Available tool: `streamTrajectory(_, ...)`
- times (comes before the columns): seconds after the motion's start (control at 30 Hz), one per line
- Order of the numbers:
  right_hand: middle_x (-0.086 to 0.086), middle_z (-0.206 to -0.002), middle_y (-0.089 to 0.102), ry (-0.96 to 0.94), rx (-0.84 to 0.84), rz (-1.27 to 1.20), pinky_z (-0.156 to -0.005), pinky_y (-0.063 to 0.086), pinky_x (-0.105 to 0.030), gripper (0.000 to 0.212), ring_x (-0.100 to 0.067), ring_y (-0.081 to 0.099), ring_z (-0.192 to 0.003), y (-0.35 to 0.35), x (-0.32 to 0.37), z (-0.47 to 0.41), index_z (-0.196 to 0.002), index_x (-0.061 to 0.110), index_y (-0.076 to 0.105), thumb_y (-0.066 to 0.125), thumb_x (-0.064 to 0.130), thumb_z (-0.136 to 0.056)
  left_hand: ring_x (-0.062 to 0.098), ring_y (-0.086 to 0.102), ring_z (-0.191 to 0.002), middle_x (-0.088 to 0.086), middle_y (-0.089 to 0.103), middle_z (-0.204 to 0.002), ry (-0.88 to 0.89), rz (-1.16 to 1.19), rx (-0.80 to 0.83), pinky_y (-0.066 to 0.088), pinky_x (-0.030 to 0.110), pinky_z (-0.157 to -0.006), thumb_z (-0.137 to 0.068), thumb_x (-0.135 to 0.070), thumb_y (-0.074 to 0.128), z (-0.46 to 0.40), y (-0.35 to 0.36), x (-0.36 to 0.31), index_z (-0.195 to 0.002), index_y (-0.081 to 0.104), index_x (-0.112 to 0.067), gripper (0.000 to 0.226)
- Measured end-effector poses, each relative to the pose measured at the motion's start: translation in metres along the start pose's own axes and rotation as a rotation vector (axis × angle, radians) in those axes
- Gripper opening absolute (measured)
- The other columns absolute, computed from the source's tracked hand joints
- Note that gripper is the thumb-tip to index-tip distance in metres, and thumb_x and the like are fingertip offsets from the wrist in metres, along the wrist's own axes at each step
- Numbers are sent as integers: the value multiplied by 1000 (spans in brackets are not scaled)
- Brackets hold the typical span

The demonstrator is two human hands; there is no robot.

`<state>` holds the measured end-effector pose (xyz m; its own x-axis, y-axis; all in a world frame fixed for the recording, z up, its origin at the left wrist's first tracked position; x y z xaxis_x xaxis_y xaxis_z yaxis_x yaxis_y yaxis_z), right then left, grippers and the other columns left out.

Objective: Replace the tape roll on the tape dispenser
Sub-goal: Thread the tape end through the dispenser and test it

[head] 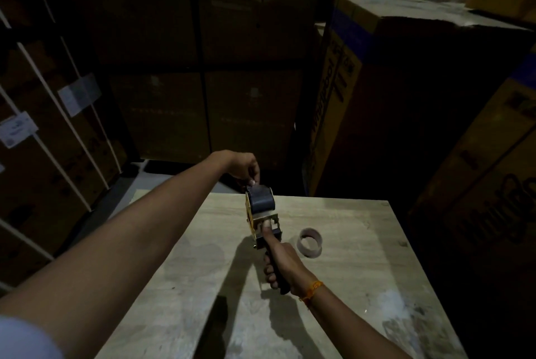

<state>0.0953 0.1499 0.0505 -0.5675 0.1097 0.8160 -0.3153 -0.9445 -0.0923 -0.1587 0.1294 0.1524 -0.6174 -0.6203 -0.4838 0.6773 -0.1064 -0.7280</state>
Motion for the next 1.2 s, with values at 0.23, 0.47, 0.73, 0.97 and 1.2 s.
streamTrajectory(0.23,-3,-54,49,17,-28,-12,-45,40,-24,83,-18,46,-41,-4,1,-5,-56,21,47,45,103,-62,19,67,-96,5,72,-101,-6,95,39,59,34,-86,-96,-5,66,-14,1,7,-106,76,-11,16)
streamTrajectory(0.47,-2,-54,47,-25,-8,39,-45,38,-24,80,-17,45,-42,-7,4,-10,-56,22,46,51,102,-60,18,67,-96,5,70,-102,-17,114,18,59,33,-86,-97,-4,63,-23,5,12,-111,73,-8,18)
streamTrajectory(0.73,-1,-56,47,-65,58,32,-45,40,-27,48,-16,44,-43,-10,1,-23,-77,18,57,80,60,-79,18,66,-74,10,68,-86,-151,131,-38,56,26,-63,-102,1,53,-24,26,39,-111,66,1,16)
streamTrajectory(0.97,-18,-78,59,-223,-96,277,-50,49,-29,27,-23,61,-62,-14,-17,-54,-117,7,59,67,13,-91,20,69,-66,9,75,-87,-354,-18,-85,56,36,-71,-104,-17,54,-13,92,83,-107,69,1,24)
streamTrajectory(1.2,-13,-107,73,-237,-150,522,-80,58,-51,31,-33,69,-97,-23,-90,-123,-119,24,63,65,35,-89,19,73,-65,8,81,-92,-443,56,122,54,28,-63,-98,-22,58,7,191,108,-98,78,0,30)
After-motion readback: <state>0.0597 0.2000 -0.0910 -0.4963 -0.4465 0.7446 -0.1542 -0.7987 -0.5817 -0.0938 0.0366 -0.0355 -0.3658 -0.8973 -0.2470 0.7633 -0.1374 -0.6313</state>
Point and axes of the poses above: each hand's wrist, its own z-axis away from the middle knuckle, its own y-axis out of the palm, x = y × z, the point moved 6 cm from there along -z, towards the middle knuckle
